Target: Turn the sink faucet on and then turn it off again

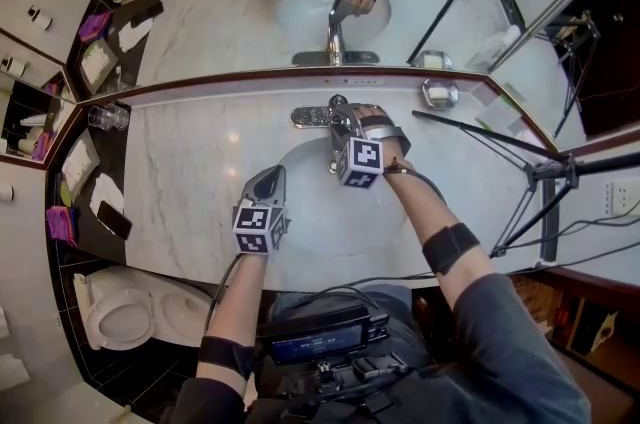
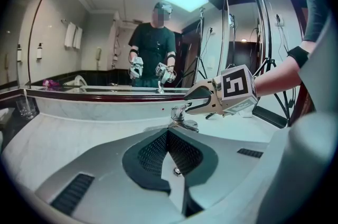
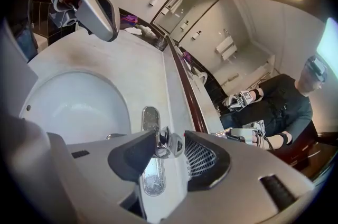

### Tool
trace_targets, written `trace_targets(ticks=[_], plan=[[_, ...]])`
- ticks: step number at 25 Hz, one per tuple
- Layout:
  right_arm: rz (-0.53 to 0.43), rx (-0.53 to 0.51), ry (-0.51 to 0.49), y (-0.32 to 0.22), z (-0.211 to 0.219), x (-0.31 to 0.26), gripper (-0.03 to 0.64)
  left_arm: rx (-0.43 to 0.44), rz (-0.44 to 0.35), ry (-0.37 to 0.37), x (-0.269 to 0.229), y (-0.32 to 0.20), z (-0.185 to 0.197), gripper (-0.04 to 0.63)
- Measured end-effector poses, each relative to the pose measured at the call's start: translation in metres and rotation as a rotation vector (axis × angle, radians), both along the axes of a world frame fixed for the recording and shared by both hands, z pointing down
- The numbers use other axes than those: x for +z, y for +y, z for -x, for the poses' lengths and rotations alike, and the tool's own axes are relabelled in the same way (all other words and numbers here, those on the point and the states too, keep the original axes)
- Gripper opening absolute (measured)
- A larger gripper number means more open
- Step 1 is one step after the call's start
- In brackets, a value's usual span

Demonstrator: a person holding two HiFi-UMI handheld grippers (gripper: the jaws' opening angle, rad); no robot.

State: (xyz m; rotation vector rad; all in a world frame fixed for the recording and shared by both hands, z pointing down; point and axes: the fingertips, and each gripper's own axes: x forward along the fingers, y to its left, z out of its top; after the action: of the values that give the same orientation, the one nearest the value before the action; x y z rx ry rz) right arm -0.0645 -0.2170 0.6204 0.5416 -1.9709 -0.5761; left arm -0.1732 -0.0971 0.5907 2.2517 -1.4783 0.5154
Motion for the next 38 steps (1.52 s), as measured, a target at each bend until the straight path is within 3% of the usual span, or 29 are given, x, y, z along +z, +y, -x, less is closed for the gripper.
trace_targets(ticks=[4, 30, 38], plan=[[0.036, -0.03, 0.03, 0.005, 0.004, 0.013, 0.148, -0.004, 0.006, 0.002, 0.002, 0.0, 0.002, 0.0], [0.014, -0.049, 0.089, 0.028, 0.004, 0.029, 0.109, -0.003, 0.014, 0.008, 0.007, -0.001, -0.002, 0.0], [-0.003, -0.046, 0.122, 0.036, 0.002, 0.039, 0.124, -0.012, 0.015, 0.006, 0.007, 0.002, 0.001, 0.0]])
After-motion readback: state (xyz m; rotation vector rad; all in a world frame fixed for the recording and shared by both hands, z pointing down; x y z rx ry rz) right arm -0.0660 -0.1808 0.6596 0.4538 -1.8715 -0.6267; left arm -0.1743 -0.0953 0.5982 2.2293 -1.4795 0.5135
